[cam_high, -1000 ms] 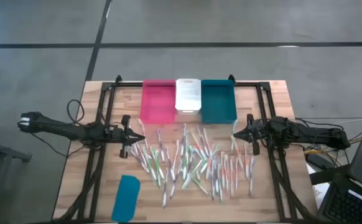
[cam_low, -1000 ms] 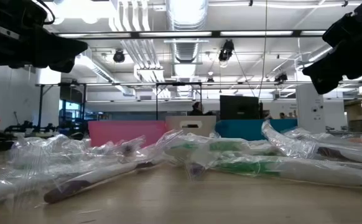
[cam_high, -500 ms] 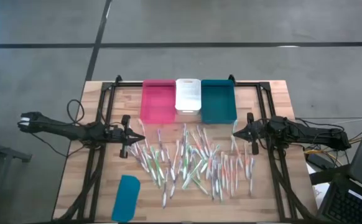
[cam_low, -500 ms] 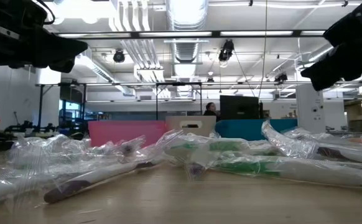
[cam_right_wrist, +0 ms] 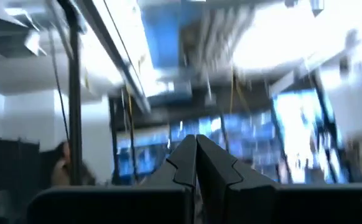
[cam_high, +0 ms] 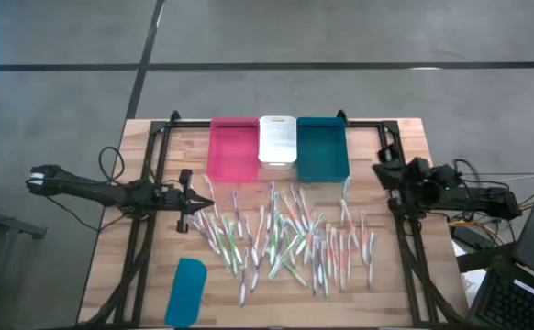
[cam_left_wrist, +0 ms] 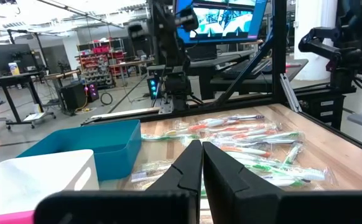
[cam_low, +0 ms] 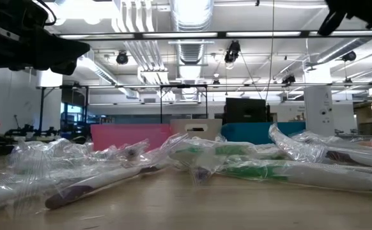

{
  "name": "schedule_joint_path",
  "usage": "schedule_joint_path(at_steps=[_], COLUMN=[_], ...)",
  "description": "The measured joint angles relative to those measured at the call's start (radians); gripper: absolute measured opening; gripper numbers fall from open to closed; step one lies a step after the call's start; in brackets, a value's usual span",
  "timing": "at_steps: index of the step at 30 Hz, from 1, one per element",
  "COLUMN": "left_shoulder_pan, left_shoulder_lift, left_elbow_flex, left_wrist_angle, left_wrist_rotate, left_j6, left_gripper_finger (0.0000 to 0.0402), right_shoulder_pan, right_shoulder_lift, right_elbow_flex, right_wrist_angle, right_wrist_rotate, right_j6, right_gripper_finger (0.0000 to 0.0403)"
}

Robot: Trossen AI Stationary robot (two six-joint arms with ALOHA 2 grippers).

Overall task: Pick & Place Toothbrushes
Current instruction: Put the orange toothbrush into the blue bin

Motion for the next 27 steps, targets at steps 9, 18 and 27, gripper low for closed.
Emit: schedule_joint_path(at_steps=[9, 18, 27], left_shoulder_pan=[0.0, 0.0, 0.0], left_shoulder_lift=[0.0, 0.0, 0.0], left_elbow_flex=[0.0, 0.0, 0.0], left_wrist_angle=[0.0, 0.0, 0.0], left_wrist_rotate=[0.0, 0.0, 0.0], left_j6=[0.0, 0.0, 0.0], left_gripper_finger=[0.0018, 0.0018, 0.0018], right_shoulder_pan=[0.001, 0.001, 0.072], right_shoulder_lift=[0.26, 0.625, 0.864], right_elbow_flex=[0.167, 0.462, 0.86], right_wrist_angle=[-0.075, -0.383, -1.259], right_wrist_rotate=[0.004, 0.113, 0.29], right_j6=[-0.118, -0.063, 0.365], right_gripper_finger=[0.0008, 0.0008, 0.0008])
